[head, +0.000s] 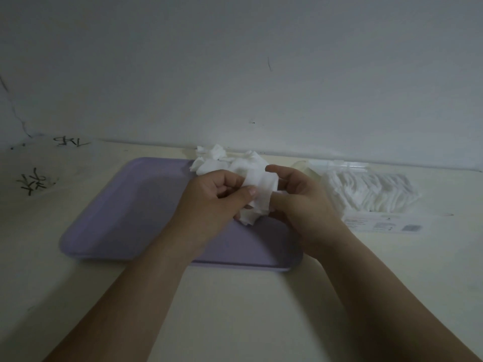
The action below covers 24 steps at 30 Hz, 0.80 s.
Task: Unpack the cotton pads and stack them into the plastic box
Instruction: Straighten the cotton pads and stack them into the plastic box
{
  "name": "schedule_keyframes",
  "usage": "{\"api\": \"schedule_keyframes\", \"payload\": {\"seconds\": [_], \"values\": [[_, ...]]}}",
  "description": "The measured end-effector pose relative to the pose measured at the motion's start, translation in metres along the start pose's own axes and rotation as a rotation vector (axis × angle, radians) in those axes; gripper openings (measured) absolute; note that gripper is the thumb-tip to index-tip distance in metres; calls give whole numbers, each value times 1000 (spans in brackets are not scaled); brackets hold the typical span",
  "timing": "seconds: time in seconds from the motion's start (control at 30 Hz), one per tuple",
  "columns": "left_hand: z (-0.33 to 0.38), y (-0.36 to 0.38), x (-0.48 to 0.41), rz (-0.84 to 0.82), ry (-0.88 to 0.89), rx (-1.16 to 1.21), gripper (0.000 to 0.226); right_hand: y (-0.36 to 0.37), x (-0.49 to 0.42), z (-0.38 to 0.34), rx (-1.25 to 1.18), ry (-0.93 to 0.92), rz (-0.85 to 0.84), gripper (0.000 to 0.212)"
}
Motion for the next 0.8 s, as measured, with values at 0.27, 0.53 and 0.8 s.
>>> {"api": "schedule_keyframes", "payload": {"seconds": [0.27,0.53,0.8], "values": [[-3,-5,-1,58,-12,-59,10,3,2,-2,-69,4,0,43],[-5,-4,-3,81,1,-93,21,6,1,-2,-73,6,-22,50],[-6,-4,-2,113,20,-100,26,11,4,-6,-182,63,-80,50]]}}
Point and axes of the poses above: each hand's wrist, its own x-axis away from the middle knuckle, its own y-axis out of the palm, z = x × y, the point moved 4 cm from there along -x, towards the middle knuckle, and after that the axes turned 6 degrees about x, right-handed, at the moved point
